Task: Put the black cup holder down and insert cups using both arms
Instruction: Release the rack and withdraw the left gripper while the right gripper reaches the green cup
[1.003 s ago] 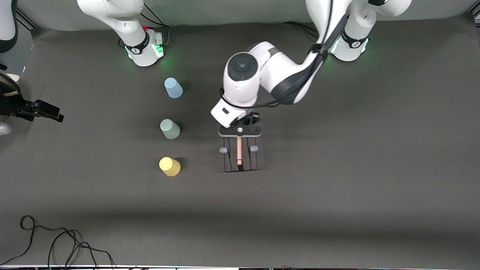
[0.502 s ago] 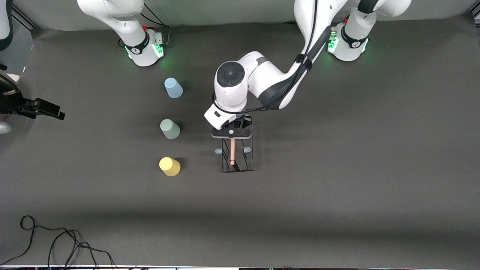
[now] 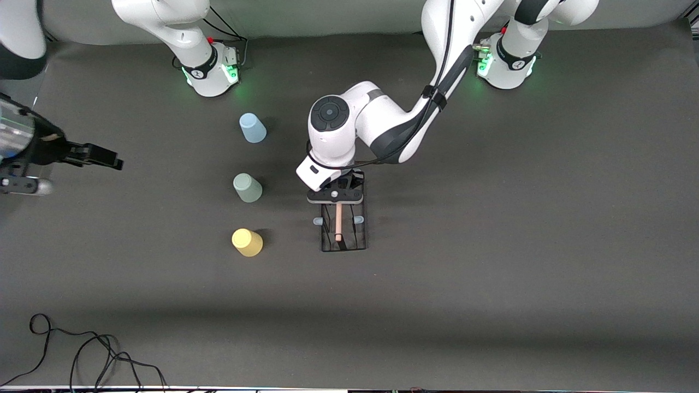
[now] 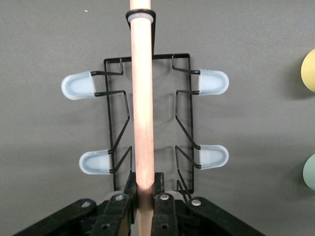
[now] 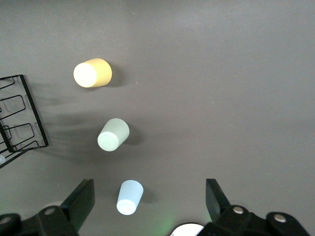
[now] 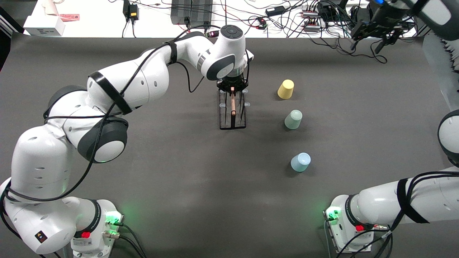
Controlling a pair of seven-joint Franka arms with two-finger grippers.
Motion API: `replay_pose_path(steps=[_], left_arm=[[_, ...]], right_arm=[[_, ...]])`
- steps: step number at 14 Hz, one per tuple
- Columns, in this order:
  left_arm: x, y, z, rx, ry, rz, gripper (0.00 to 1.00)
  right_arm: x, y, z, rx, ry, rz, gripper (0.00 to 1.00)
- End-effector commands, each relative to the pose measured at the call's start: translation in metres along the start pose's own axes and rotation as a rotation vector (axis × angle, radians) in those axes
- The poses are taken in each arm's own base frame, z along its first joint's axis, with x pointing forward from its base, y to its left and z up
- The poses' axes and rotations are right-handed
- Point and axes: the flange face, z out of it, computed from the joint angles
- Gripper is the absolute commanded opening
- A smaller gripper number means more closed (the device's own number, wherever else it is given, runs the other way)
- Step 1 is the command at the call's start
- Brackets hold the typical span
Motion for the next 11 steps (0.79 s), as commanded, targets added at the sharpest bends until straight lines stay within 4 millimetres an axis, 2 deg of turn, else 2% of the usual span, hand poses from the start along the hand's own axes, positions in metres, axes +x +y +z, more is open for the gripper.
replay_pose_path(steps=[1,2,4,6,8,10,11], left_arm=[[0.001,0.005,-0.006,0.008,0.027,-0.032,0.52],[0.002,0.005,-0.008,0.007,0.031,-0.034,1.00],[0.004,0.004,-0.023,0.004,0.037,-0.049,1.00],[0.006,-0.002,-0.055,-0.008,0.048,-0.060,1.00],[0.012,-0.017,-0.087,0.011,0.044,-0.070,1.00],[0.031,-0.056,-0.135,0.020,0.049,-0.068,1.00],[0.036,-0.076,-0.159,0.034,0.036,0.004,1.00]], right_arm=[[-0.016,-0.026,0.020,0.012,0.017,0.050,1.00],[-0.021,-0.032,0.029,0.012,0.024,0.055,1.00],[-0.032,-0.041,0.053,0.019,0.051,0.061,1.00],[-0.044,-0.056,0.083,0.024,0.075,0.073,1.00],[-0.055,-0.069,0.114,0.029,0.096,0.090,1.00],[-0.064,-0.087,0.150,0.029,0.112,0.097,1.00],[-0.067,-0.093,0.168,0.031,0.121,0.104,1.00]])
